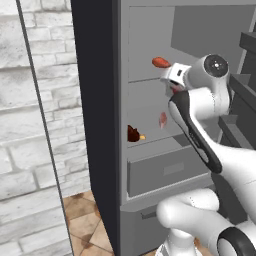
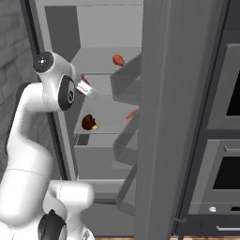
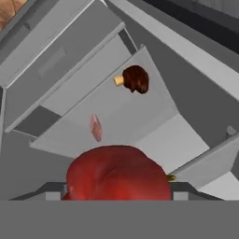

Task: Gather the sweet potato and bell pepper from the fridge and place them on a tray on the dining counter. Then gather the steaks from the fridge and place them on the other tray.

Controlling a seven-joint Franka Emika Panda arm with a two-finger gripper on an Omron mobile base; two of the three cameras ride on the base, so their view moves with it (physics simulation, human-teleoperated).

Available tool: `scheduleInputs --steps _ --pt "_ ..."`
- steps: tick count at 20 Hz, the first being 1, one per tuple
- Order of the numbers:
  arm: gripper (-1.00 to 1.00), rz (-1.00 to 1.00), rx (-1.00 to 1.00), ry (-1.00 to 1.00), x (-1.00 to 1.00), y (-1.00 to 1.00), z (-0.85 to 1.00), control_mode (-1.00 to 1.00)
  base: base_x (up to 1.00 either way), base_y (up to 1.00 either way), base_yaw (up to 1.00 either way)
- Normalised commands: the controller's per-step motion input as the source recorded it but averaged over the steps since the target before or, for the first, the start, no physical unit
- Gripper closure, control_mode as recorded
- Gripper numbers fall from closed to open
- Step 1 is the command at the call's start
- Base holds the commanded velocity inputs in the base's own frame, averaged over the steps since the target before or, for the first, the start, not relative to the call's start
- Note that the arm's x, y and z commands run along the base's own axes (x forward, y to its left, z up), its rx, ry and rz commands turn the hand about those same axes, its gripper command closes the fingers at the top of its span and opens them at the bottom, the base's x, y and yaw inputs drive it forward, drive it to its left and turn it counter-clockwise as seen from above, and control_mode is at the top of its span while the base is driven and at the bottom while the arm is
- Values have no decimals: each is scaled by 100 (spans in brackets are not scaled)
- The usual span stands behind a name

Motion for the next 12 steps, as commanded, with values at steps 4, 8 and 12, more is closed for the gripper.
scheduleInputs --steps 4,8,12 --pt "100 -4 -2 26 -75 27 -15 -100 0 0 0" --pt "100 0 -4 18 -62 28 -51 -100 0 0 0" --pt "100 1 0 0 -58 9 -83 -100 0 0 0"
